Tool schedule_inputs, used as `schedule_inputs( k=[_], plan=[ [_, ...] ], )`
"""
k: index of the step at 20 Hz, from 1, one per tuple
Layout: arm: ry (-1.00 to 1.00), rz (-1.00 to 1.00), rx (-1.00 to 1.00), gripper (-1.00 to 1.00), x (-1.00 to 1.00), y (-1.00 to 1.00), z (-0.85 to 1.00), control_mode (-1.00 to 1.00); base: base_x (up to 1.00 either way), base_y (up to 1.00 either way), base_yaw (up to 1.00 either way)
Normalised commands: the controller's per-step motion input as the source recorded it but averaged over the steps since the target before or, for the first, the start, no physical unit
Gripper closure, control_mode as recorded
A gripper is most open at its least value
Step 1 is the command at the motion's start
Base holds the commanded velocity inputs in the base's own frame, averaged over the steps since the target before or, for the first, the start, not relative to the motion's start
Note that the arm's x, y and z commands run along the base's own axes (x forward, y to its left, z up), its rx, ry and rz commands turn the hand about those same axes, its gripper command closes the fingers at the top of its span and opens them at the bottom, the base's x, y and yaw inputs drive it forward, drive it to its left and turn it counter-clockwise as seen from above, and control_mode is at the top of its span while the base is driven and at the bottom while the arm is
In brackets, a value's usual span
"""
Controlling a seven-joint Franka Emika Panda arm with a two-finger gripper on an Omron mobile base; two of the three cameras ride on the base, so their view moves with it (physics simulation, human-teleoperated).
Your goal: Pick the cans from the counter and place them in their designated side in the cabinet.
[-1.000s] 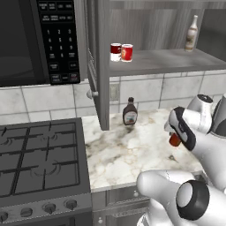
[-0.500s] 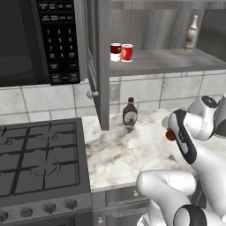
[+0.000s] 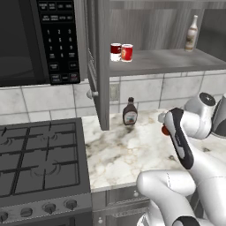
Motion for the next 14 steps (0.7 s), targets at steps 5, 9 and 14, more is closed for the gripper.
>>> schedule_inputs(
  k=[5, 9, 14],
  plan=[
    [0.00, 0.00, 0.00, 1.00, -0.03, 0.19, 0.44, -1.00, 0.00, 0.00, 0.00],
    [0.02, 0.00, 0.00, 1.00, -0.04, 0.16, 0.41, -1.00, 0.00, 0.00, 0.00],
    [0.05, 0.00, 0.00, 1.00, -0.02, 0.14, 0.40, -1.00, 0.00, 0.00, 0.00]
  ],
)
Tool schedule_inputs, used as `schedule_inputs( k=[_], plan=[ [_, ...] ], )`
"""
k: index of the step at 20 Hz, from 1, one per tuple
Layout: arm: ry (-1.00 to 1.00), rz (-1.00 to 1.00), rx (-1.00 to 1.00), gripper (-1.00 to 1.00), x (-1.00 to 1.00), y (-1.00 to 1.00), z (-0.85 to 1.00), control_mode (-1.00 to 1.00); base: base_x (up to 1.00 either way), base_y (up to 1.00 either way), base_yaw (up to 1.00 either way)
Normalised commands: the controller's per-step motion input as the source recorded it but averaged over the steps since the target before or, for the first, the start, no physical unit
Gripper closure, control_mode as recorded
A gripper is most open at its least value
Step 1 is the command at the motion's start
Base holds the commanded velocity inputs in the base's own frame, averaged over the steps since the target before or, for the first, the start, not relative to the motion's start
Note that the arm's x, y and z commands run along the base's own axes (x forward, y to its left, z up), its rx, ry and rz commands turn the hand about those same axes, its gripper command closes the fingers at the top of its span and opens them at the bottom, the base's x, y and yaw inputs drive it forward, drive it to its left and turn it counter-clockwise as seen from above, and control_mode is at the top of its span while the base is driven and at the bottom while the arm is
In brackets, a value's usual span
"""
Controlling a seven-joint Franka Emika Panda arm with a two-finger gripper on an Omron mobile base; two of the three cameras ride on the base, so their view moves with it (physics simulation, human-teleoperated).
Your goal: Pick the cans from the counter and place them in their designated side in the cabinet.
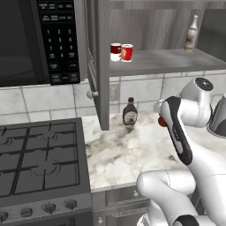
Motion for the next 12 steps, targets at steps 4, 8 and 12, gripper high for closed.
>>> schedule_inputs(
  k=[4, 8, 12],
  plan=[
    [0.05, 0.01, 0.00, 1.00, -0.04, 0.09, 0.37, -1.00, 0.00, 0.00, 0.00],
    [0.01, 0.02, 0.00, 1.00, -0.13, 0.04, 0.28, -1.00, 0.00, 0.00, 0.00],
    [-0.02, 0.02, 0.00, 1.00, -0.27, 0.00, 0.23, -1.00, 0.00, 0.00, 0.00]
  ],
)
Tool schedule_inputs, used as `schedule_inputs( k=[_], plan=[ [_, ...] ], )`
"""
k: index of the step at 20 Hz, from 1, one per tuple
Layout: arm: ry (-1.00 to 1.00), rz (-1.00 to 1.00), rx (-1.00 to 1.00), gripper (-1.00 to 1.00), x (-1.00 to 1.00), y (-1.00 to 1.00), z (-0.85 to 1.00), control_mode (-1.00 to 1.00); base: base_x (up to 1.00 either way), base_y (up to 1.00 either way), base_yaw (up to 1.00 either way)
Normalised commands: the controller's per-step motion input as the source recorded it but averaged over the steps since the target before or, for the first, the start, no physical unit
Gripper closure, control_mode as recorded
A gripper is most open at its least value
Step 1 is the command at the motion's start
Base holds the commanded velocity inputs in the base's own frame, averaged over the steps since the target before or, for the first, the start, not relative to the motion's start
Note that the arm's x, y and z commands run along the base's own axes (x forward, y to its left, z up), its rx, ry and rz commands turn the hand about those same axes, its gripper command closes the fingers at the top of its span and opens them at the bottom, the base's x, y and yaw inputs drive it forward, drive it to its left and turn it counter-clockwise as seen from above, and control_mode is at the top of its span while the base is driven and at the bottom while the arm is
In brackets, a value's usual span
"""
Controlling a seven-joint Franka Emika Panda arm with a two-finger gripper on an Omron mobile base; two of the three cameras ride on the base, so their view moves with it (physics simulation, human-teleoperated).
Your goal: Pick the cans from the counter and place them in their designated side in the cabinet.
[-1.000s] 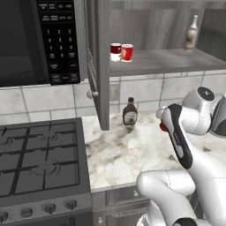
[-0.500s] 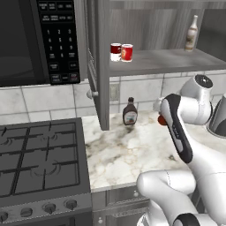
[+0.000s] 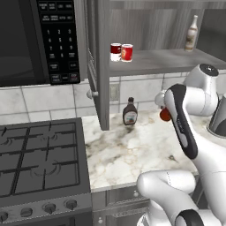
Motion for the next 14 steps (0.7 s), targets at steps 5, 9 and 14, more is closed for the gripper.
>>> schedule_inputs(
  k=[5, 9, 14],
  plan=[
    [0.00, 0.01, 0.00, 1.00, -0.26, 0.02, 0.31, -1.00, 0.00, 0.00, 0.00],
    [0.00, 0.02, 0.00, 1.00, -0.27, 0.04, 0.34, -1.00, 0.00, 0.00, 0.00],
    [0.00, 0.01, 0.00, 1.00, -0.27, 0.03, 0.28, -1.00, 0.00, 0.00, 0.00]
  ],
)
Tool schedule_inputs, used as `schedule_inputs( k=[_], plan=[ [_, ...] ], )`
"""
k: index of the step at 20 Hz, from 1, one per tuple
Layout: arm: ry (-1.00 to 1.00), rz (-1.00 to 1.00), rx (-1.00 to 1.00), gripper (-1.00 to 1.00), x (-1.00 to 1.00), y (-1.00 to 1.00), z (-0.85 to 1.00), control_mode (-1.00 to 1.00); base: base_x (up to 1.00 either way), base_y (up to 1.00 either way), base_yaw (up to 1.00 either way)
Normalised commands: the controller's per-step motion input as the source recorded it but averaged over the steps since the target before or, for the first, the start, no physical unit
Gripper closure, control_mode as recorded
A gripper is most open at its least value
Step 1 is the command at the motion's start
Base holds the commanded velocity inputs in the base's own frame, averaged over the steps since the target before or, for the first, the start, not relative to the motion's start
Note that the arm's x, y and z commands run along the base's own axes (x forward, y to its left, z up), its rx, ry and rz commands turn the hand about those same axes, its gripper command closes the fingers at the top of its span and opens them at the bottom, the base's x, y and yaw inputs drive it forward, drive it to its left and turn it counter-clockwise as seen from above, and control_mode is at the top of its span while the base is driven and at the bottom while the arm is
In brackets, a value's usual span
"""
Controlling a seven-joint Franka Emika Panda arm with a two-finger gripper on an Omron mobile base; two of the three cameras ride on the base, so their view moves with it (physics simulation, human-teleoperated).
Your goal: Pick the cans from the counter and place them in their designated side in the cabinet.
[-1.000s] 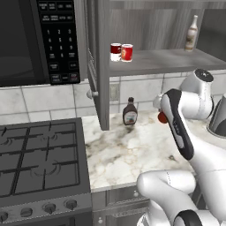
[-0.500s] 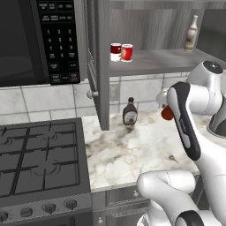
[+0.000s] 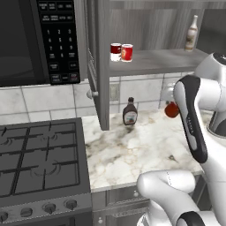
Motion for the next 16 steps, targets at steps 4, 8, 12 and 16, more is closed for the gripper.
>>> schedule_inputs(
  k=[4, 8, 12, 16],
  plan=[
    [0.00, 0.02, 0.00, 1.00, -0.26, 0.04, 0.28, -1.00, 0.00, 0.00, 0.00],
    [-0.01, 0.02, 0.00, 1.00, -0.24, 0.07, 0.27, -1.00, 0.00, 0.00, 0.00],
    [-0.05, 0.04, 0.00, 1.00, -0.12, 0.10, 0.24, -1.00, 0.00, 0.00, 0.00],
    [-0.10, 0.05, 0.00, 1.00, -0.07, 0.11, 0.25, -1.00, 0.00, 0.00, 0.00]
  ],
)
